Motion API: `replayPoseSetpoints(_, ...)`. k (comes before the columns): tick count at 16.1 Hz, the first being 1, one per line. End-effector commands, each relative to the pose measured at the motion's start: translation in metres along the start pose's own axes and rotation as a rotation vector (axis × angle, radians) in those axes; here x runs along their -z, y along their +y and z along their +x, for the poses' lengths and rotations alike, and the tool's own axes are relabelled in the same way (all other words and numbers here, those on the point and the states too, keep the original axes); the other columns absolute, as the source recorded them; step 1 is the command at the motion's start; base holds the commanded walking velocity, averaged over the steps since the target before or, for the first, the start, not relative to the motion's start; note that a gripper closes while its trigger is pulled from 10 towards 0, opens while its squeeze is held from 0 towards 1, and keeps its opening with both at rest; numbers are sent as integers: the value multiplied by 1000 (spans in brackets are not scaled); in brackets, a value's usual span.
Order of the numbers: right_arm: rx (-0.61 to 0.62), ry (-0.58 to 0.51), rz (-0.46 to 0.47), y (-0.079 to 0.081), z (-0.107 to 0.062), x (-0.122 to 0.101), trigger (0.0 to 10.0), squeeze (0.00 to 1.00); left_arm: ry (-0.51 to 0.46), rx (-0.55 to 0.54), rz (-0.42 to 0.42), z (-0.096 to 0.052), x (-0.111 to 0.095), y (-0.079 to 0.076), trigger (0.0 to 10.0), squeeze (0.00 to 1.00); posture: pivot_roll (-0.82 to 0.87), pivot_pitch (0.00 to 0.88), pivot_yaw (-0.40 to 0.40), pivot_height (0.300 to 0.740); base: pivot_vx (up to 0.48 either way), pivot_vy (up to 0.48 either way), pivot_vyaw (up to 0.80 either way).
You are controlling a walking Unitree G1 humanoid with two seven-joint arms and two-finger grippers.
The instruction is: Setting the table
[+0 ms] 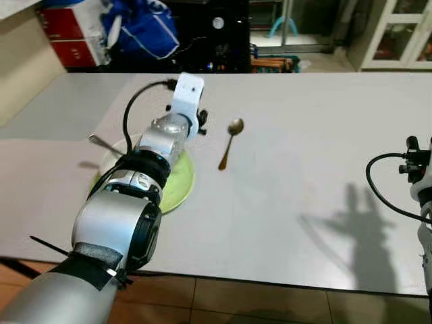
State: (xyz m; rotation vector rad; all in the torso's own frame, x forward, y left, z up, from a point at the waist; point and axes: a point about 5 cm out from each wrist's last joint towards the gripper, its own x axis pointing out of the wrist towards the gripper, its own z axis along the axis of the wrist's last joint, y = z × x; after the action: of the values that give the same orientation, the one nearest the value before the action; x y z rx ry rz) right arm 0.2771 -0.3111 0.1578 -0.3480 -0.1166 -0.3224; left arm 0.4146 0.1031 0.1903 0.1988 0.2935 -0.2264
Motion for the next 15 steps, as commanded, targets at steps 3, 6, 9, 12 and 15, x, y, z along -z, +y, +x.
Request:
replayPoseSetpoints(3,-18,4,-4,0,-1,-2,10000,0,-3,0,35,2,4,-7,10000,0,-183,0,84,740,0,0,0)
replayPoseSetpoints(6,-23,1,-6,1,-4,-3,10000,0,2,65,66,3,10,-26,10000,0,-195,0,88,740,0,0,0)
replayPoseSetpoints(9,-26,4,-13,-1,-6,-3,10000,0,14,71,73,4,18,-33,10000,0,-208,0,89,740,0,0,0)
replayPoseSetpoints(12,-28,10,-16,-2,-8,-3,10000,0,48,77,67,4,31,-39,10000,0,-212,0,91,740,0,0,0)
replayPoseSetpoints(15,-33,17,-16,-1,-10,-2,10000,0,86,82,40,3,41,-44,10000,0,-215,0,95,740,0,0,0)
